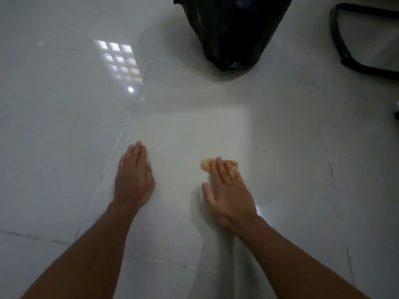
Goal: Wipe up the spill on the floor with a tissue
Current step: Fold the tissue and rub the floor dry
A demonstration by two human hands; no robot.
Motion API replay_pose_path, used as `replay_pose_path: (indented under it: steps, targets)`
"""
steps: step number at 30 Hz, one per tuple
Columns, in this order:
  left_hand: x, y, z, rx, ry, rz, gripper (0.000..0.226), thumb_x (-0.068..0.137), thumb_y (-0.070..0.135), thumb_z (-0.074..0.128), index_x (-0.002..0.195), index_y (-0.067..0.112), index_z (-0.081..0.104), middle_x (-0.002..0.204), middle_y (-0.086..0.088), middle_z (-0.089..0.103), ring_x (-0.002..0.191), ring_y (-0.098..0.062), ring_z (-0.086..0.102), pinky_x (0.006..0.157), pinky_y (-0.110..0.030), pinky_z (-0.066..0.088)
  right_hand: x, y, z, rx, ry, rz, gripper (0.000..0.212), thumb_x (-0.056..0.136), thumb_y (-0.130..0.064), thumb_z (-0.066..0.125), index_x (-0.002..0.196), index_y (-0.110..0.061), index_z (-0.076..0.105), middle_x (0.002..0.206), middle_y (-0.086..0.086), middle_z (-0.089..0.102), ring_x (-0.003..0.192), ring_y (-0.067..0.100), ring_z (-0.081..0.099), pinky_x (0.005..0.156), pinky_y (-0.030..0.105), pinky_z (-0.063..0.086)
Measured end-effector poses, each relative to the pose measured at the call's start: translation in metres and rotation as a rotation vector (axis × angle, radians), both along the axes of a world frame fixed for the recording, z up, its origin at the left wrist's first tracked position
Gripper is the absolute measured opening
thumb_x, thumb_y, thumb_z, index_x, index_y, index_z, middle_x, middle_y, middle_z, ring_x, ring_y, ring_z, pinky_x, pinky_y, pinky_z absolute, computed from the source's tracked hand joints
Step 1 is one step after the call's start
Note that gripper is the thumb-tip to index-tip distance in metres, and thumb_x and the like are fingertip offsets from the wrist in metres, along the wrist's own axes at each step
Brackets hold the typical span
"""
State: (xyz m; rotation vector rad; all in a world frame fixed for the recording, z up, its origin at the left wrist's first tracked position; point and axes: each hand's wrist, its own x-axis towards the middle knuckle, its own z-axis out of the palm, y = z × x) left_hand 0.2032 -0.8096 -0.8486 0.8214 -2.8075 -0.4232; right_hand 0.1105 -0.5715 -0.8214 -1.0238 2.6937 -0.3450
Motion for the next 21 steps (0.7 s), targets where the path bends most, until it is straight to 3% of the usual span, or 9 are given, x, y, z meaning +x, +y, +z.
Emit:
replay_pose_path:
  steps: [2,5,9,12,21]
  targets:
    - [0.008,-0.005,0.008,0.006,-0.013,-0.032,0.057,0.093,0.021,0.029,0.144,0.0,0.04,0.154,-0.015,0.037,0.145,-0.029,0.031,0.119,-0.043,0.025,0.01,0.014,0.0,0.011,-0.013,0.009,0.075,0.093,-0.054,0.024,0.155,-0.015,0.009,0.163,0.002,0.002,0.151,0.019,-0.001,0.123,0.037,0.005]
    - [0.022,-0.009,0.016,-0.026,-0.016,-0.034,0.055,0.093,0.022,0.032,0.142,0.001,0.043,0.154,-0.014,0.038,0.144,-0.029,0.033,0.114,-0.045,0.035,0.073,0.009,0.005,-0.018,-0.063,0.263,0.075,0.091,-0.052,0.035,0.153,-0.013,0.02,0.162,0.006,0.013,0.151,0.025,0.007,0.12,0.042,0.012]
    - [0.026,-0.01,0.011,-0.107,-0.13,0.077,0.059,0.092,0.029,0.033,0.146,0.006,0.037,0.16,-0.013,0.026,0.148,-0.031,0.023,0.116,-0.056,0.019,0.055,-0.045,0.003,-0.03,-0.049,0.405,0.067,0.093,-0.045,0.031,0.152,-0.014,0.024,0.161,0.006,0.02,0.15,0.023,0.013,0.123,0.043,0.01]
    - [0.026,-0.011,0.008,-0.101,-0.161,0.125,0.064,0.09,0.031,0.029,0.147,0.002,0.036,0.158,-0.015,0.03,0.147,-0.03,0.027,0.115,-0.061,0.021,0.012,-0.082,0.008,-0.01,-0.058,0.494,0.064,0.095,-0.04,0.024,0.154,-0.018,0.018,0.163,0.003,0.014,0.15,0.021,0.008,0.122,0.036,0.0]
    - [0.026,-0.016,-0.001,-0.12,-0.091,0.054,0.064,0.09,0.03,0.032,0.146,0.0,0.037,0.155,-0.017,0.034,0.146,-0.031,0.028,0.116,-0.058,0.018,-0.125,-0.172,0.009,0.071,-0.143,0.246,0.057,0.101,-0.037,0.018,0.155,-0.021,0.007,0.164,-0.002,-0.002,0.15,0.018,-0.006,0.122,0.036,-0.006]
